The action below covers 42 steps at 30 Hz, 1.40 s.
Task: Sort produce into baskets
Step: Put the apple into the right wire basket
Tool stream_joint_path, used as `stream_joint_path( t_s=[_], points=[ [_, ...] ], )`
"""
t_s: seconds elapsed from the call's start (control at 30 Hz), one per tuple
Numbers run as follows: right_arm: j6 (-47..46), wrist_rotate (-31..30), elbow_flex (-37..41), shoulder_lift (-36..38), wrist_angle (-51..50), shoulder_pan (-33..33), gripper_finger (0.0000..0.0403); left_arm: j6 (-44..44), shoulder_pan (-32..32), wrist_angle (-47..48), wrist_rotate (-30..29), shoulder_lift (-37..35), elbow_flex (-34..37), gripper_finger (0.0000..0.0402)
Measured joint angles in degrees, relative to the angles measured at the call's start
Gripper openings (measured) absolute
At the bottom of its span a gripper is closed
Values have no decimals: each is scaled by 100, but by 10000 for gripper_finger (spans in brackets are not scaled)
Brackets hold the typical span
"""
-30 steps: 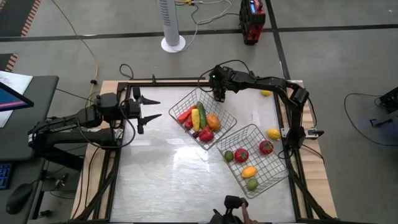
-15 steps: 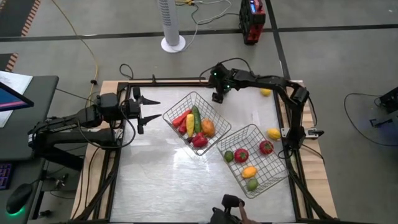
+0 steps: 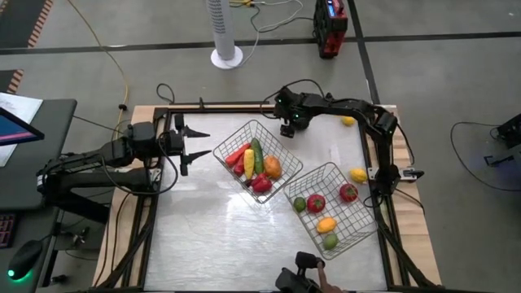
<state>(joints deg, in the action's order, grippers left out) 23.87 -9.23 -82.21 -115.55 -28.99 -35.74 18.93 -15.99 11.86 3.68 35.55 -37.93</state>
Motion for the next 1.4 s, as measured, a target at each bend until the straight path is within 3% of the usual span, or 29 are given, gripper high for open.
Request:
stream_joint_path(
  t_s=[0.43, 1.07, 1.4],
  points=[
    [-510, -256, -242, 51, -610, 39, 398, 5, 0, 28, -1, 0, 0, 219],
    [-2600, -147, -313, 60, -2137, 52, 398, -19, 0, 53, 0, 0, 0, 219],
    [-2782, 155, 35, 62, -1910, 44, 385, -32, 0, 72, 0, 0, 0, 219]
  ],
)
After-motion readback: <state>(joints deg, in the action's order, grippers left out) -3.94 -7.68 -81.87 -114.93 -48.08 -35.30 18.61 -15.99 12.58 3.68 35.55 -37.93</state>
